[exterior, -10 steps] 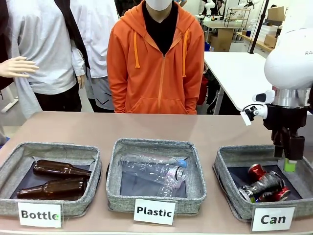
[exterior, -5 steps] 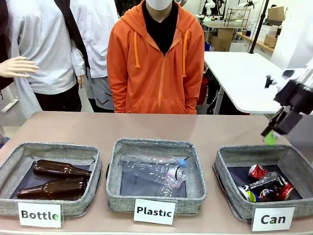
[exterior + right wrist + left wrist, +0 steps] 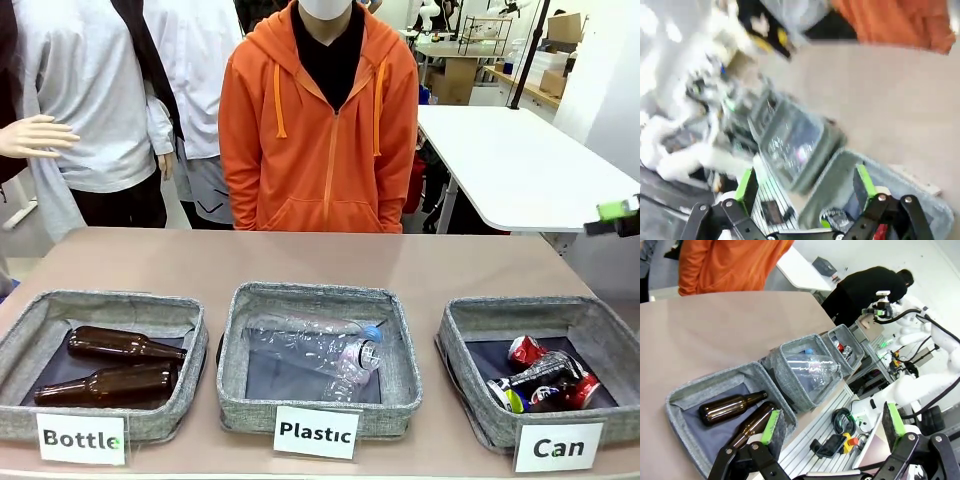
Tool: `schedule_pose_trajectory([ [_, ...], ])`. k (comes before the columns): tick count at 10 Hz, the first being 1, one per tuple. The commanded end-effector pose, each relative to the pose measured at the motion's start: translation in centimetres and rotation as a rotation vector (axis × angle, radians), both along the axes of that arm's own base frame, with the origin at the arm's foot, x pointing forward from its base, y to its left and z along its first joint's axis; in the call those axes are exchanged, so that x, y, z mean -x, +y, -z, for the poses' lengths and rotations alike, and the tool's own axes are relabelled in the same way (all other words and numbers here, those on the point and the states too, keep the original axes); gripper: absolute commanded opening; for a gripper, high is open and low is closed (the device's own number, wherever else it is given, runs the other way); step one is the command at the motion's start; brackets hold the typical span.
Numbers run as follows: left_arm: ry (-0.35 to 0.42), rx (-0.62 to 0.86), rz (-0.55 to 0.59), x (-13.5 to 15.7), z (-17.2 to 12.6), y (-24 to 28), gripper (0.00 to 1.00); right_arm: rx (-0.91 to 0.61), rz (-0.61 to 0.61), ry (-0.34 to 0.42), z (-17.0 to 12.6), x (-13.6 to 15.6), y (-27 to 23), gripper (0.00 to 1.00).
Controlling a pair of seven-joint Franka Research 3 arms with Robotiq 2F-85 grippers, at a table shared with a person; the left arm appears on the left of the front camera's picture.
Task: Sort the can waste into the basket.
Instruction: Pick up the can waste from the table and place it in the right Fabric basket.
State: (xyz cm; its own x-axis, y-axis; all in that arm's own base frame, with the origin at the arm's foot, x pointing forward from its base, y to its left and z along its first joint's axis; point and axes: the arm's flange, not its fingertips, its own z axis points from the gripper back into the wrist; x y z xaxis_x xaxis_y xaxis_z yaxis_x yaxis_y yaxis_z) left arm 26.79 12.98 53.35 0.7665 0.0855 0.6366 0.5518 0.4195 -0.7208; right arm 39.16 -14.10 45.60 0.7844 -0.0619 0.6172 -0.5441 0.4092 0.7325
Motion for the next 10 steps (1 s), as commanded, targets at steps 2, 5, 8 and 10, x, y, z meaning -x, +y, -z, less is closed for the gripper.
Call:
schedule_pose_trajectory([
  [2,-0.009,0.010,0.008,0.16,-0.13,0.10,1.00,0.136,-0.103,0.020,-1.02,-0.56,1.67,1.00],
  [5,-0.009,0.010,0.008,0.16,-0.13,0.10,1.00,0.136,-0.103,0.020,-1.02,-0.56,1.67,1.00],
  [8,-0.009,0.010,0.008,0.16,-0.13,0.10,1.00,0.136,-0.103,0.020,-1.02,-0.56,1.67,1.00],
  [10,-0.009,0.010,0.008,0.16,-0.13,0.10,1.00,0.136,-0.103,0.020,-1.02,-0.56,1.67,1.00],
])
